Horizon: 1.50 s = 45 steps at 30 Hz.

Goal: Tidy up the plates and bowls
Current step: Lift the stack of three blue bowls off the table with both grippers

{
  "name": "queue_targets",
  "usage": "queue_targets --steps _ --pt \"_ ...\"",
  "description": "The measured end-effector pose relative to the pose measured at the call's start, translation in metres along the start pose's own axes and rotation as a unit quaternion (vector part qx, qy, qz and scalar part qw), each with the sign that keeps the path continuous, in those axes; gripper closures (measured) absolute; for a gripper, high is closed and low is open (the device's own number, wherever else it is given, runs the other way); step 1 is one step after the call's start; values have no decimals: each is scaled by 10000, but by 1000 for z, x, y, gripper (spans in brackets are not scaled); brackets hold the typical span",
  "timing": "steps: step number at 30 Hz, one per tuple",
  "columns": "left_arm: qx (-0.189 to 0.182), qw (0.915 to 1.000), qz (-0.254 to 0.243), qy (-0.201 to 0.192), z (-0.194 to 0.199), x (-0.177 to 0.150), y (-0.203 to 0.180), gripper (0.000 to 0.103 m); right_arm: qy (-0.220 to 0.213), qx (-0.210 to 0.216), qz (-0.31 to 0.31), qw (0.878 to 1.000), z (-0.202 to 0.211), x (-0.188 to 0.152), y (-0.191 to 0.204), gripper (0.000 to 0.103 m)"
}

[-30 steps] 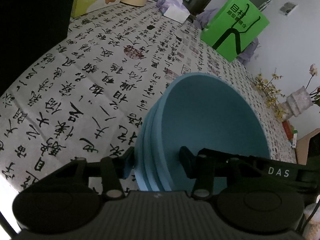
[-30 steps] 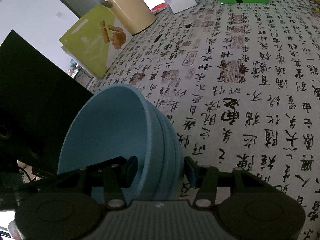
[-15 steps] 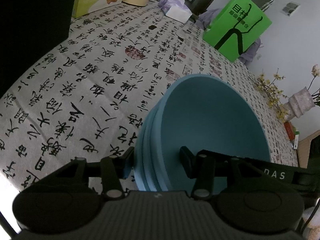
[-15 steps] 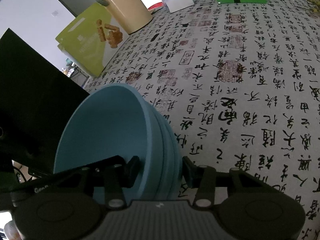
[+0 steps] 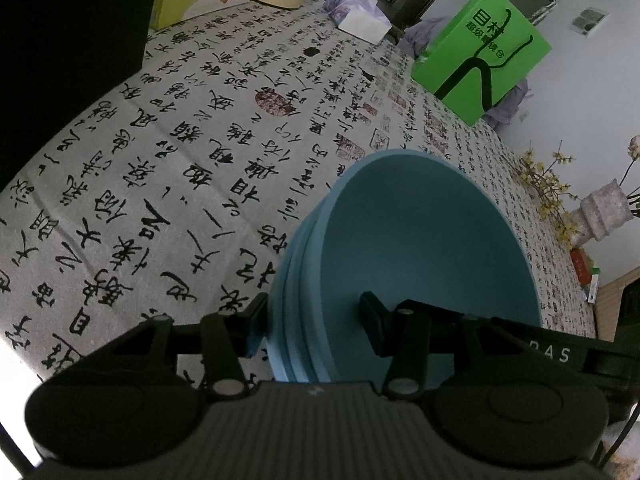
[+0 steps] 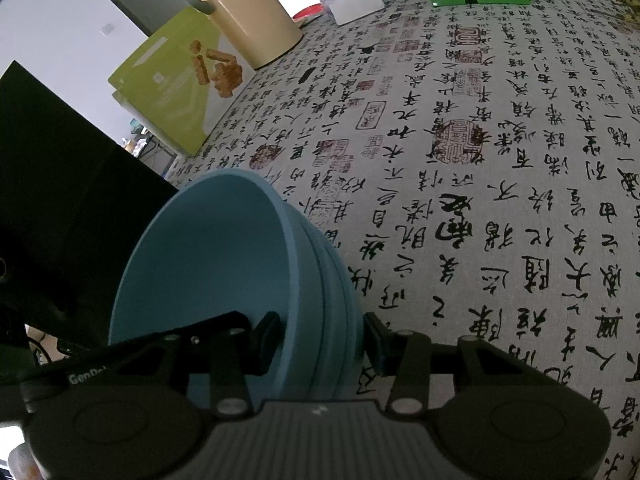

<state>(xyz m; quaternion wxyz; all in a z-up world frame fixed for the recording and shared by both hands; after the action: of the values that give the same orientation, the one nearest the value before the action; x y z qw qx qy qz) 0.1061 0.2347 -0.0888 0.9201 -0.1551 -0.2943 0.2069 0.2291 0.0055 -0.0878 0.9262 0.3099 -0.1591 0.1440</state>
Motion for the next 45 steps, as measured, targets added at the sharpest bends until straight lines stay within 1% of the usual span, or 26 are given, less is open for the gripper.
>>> queue_targets --steps 8,12,15,21,31,45 --pt "-17 10000 18 15 -1 0 1 53 -3 -9 20 10000 0 0 -1 59" --pt "-35 9999 109 50 -2 1 2 54 9 -12 60 10000 0 0 0 59" --pt "19 9999 143 51 -2 1 1 53 8 -38 83 10000 0 0 2 58" --pt "68 9999 88 39 -2 0 -3 53 16 -22 5 10000 0 -1 1 58" --pt "44 10000 83 20 0 -1 -3 53 -36 -46 10 10000 7 -4 2 58" --pt "29 10000 1 -89 12 -7 -12 53 -159 -5 -11 9999 26 -12 3 58"
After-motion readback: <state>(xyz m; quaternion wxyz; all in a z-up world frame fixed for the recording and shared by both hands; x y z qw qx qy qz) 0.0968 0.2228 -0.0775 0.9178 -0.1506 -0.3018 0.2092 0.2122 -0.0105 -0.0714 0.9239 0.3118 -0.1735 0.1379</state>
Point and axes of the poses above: each gripper's, at about its wrist camera, not at the fingertips, and z roughly against the way its jaws point, y to its left, x to its top, the point moved 1 cm from there along -z, roughly the way its jaws point, and after that the axes turned 5 degrees about -z, right-handed, at the moved point
